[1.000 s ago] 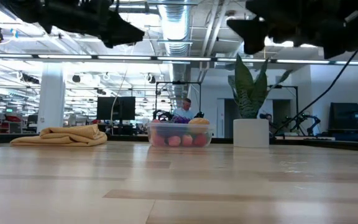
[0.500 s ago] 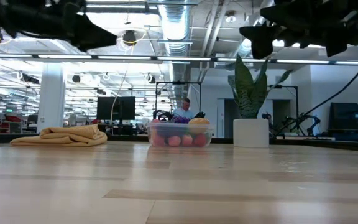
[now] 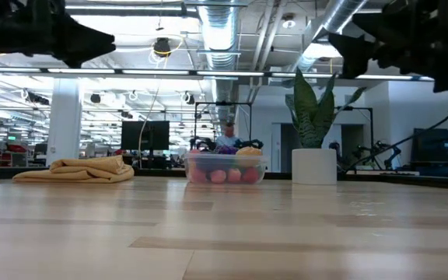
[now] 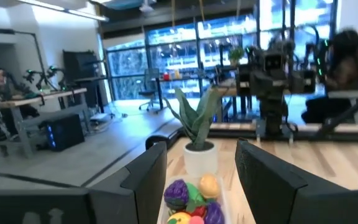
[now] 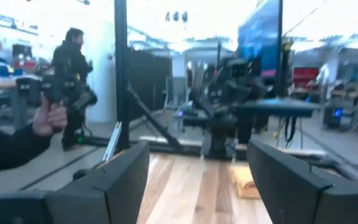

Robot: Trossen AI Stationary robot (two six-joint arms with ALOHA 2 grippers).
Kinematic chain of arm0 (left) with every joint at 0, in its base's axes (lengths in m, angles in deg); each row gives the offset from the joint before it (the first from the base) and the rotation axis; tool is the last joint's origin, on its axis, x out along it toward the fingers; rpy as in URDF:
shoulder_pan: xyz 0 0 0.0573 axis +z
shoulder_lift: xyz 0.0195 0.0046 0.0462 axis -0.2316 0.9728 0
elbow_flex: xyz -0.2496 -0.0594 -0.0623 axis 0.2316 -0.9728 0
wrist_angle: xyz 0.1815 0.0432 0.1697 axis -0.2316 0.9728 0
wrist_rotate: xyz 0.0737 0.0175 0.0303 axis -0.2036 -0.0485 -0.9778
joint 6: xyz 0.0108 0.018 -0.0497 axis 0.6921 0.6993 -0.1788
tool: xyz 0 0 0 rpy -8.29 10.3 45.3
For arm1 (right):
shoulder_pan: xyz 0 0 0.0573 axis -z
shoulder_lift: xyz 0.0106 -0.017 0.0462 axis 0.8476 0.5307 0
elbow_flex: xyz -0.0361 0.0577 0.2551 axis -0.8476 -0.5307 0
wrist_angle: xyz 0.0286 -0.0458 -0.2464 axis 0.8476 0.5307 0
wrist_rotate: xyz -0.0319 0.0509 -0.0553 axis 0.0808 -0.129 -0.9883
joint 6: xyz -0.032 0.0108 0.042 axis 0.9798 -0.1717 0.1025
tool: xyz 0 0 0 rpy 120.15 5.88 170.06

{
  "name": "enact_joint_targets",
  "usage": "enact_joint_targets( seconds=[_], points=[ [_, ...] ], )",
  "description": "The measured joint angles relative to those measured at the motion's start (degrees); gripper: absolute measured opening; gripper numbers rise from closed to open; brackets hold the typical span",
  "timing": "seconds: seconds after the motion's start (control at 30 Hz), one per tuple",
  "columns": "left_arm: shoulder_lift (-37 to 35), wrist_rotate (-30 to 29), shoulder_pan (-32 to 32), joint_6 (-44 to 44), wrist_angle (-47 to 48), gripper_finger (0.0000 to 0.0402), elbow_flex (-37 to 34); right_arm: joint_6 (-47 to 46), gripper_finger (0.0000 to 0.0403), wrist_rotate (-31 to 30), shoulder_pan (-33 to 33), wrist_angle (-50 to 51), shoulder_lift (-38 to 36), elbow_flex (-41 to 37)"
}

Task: Pick and placing Produce into tupperware
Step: Return to Home Position

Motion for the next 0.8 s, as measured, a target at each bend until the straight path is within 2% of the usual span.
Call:
enact_joint_targets(
  seconds=[0.17, 0.27, 0.43, 0.6, 0.8],
  points=[
    [-5.0, -2.6, 0.0, -4.7, -3.7, 0.0182, -5.3, -1.4, 0.0265, 0.0, 0.6, 0.4, -2.4, -1.3],
    [-5.6, -2.5, 0.0, -6.8, -7.6, 0.0182, -9.2, -1.5, 0.0265, 0.2, -0.2, 0.8, -2.3, -1.6],
    [-4.9, -2.0, -1.1, -8.7, -5.3, 0.0182, -9.4, -1.8, 0.0265, 0.2, -1.6, 1.7, -2.3, -1.6],
    [-5.0, -0.8, -5.0, -9.5, -6.0, 0.0182, -9.4, -1.8, 0.0265, 0.2, -1.8, 1.7, -2.6, -1.6],
    [-4.9, -5.5, -11.3, -8.6, -5.7, 0.0182, -9.5, -1.8, 0.0265, 0.2, -1.8, 1.6, -2.7, -1.6]
  ],
)
